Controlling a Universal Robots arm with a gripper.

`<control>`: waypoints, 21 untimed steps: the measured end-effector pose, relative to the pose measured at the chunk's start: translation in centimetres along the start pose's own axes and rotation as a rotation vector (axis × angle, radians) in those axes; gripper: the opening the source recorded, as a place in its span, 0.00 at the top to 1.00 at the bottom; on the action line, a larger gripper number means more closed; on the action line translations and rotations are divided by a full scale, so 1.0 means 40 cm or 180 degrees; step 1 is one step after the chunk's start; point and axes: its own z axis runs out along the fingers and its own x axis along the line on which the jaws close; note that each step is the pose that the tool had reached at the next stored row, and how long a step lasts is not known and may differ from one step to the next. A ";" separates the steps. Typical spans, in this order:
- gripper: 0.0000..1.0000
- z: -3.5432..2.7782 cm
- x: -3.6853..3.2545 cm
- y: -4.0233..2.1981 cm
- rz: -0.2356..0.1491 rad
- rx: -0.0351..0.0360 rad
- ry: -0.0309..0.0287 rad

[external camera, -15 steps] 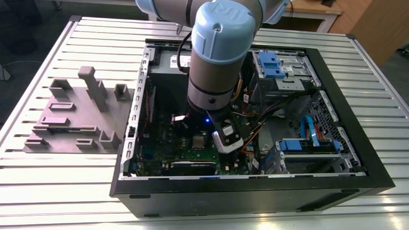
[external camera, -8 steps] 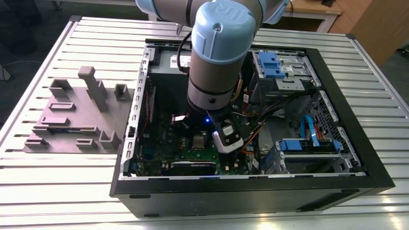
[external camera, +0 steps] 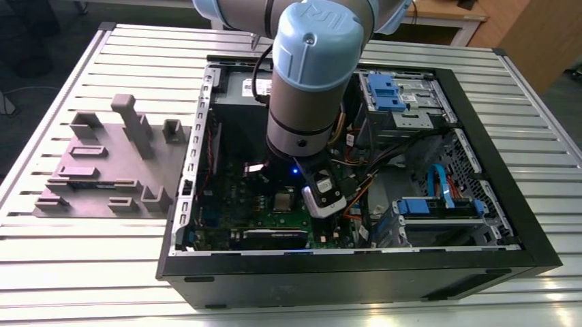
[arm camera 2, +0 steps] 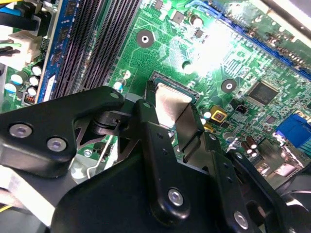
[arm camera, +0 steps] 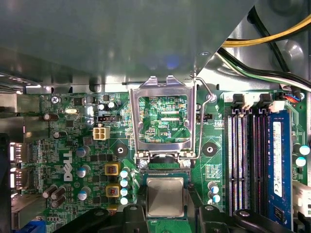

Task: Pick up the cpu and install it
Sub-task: 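Place the cpu into insertion slot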

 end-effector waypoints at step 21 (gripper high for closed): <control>0.51 -0.021 0.000 0.000 0.0000 0.0000 0.0007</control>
